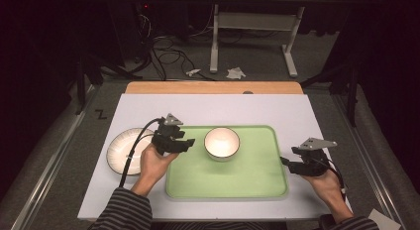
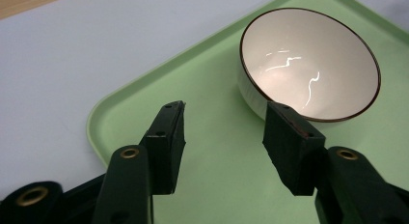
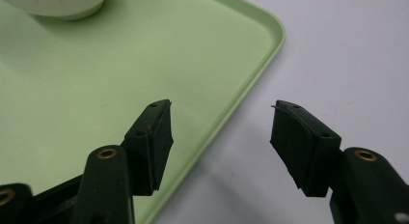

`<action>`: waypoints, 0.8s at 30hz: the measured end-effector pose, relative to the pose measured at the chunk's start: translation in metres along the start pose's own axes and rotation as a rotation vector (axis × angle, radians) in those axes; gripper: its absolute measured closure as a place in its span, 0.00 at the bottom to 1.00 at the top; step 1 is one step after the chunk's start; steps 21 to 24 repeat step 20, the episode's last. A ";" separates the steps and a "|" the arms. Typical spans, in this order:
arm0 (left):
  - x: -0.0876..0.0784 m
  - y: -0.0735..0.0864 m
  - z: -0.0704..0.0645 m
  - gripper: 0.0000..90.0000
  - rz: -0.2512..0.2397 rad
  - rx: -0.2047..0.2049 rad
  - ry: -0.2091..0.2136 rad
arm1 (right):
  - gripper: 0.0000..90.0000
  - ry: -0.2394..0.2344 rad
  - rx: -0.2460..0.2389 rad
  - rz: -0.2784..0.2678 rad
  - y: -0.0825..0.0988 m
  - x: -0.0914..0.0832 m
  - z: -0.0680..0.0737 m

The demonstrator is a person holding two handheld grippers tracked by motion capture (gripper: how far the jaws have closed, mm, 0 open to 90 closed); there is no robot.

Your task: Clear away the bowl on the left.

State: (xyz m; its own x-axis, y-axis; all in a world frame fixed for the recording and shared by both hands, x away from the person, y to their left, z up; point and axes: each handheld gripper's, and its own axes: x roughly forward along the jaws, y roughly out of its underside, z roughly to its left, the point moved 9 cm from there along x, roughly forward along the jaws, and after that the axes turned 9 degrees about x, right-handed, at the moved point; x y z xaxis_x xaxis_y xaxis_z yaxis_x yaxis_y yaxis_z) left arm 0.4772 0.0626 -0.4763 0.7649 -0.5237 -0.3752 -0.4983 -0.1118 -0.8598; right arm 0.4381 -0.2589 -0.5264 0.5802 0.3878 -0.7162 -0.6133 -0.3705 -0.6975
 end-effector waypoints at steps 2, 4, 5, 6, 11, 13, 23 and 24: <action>-0.003 0.002 0.003 0.55 0.001 -0.008 -0.007 | 0.46 0.000 -0.003 -0.001 -0.001 0.001 -0.001; -0.004 0.006 0.007 0.55 0.011 -0.024 -0.014 | 0.46 -0.004 0.002 -0.001 -0.002 0.002 -0.001; -0.005 0.009 0.009 0.55 0.022 -0.024 -0.022 | 0.46 -0.002 0.000 0.001 -0.003 0.003 -0.002; -0.006 0.011 0.011 0.55 0.025 -0.039 -0.027 | 0.46 -0.008 0.000 0.006 -0.003 0.003 -0.002; -0.010 0.023 0.024 0.54 0.054 -0.056 -0.068 | 0.46 -0.020 -0.004 0.013 -0.005 0.009 0.000; -0.010 0.031 0.028 0.55 0.077 -0.054 -0.094 | 0.46 -0.015 -0.006 0.017 -0.006 0.010 -0.001; -0.008 0.036 0.030 0.54 0.096 -0.032 -0.114 | 0.46 -0.022 -0.001 0.015 -0.008 0.013 -0.001; -0.008 0.036 0.030 0.54 0.096 -0.032 -0.114 | 0.46 -0.022 -0.001 0.015 -0.008 0.013 -0.001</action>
